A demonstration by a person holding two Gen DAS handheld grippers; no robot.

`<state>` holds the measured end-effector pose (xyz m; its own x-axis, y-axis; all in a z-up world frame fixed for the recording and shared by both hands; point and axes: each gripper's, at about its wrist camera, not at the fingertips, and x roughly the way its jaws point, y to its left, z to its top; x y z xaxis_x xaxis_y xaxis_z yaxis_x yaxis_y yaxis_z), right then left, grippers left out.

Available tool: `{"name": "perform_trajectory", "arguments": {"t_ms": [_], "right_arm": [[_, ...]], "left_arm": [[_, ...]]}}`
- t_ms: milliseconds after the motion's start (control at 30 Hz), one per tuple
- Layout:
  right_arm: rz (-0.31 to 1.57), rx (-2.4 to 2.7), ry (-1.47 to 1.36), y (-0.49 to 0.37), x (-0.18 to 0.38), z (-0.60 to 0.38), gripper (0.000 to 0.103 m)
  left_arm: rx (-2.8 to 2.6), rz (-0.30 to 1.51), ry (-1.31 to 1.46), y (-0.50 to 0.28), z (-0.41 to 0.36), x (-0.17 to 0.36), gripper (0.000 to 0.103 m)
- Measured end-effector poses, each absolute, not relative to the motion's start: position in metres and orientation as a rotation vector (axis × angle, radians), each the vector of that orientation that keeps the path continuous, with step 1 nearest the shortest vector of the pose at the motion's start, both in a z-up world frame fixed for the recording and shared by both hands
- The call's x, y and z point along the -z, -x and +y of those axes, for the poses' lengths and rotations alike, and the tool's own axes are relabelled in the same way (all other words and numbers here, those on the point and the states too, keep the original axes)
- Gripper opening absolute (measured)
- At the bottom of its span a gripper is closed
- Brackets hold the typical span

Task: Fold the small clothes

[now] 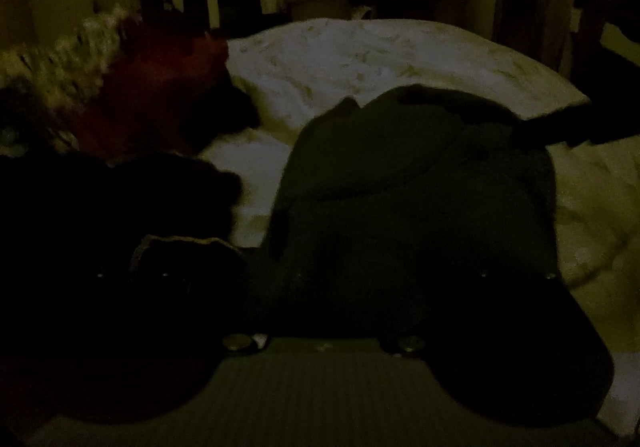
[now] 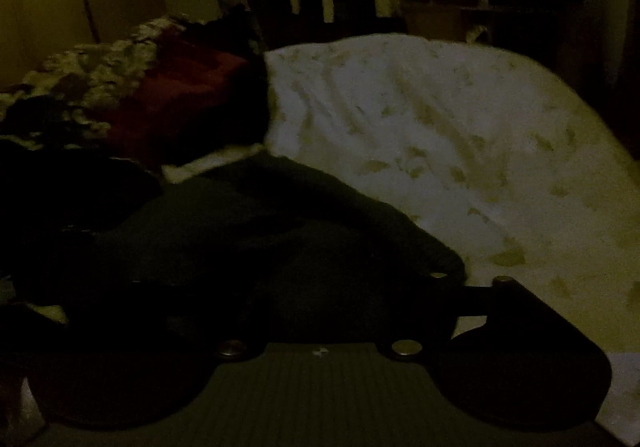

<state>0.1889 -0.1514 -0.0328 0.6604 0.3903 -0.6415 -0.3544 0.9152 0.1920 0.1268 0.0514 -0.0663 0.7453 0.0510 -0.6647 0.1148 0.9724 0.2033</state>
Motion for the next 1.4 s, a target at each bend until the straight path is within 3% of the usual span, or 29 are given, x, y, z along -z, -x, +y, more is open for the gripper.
{"name": "perform_trajectory", "arguments": {"t_ms": [300,667,1400], "right_arm": [[0.790,-0.464,0.097,-0.098,-0.036,-0.145,0.103],[0.894,-0.462,0.199,-0.086,-0.011,-0.124,0.103],[0.932,-0.485,0.438,-0.098,-0.001,-0.091,0.103]], "left_arm": [[0.044,0.772,-0.281,-0.075,0.043,0.028,0.103],[0.039,0.818,-0.307,-0.066,0.041,0.030,0.103],[0.065,0.872,-0.253,-0.086,0.061,0.037,0.103]]}}
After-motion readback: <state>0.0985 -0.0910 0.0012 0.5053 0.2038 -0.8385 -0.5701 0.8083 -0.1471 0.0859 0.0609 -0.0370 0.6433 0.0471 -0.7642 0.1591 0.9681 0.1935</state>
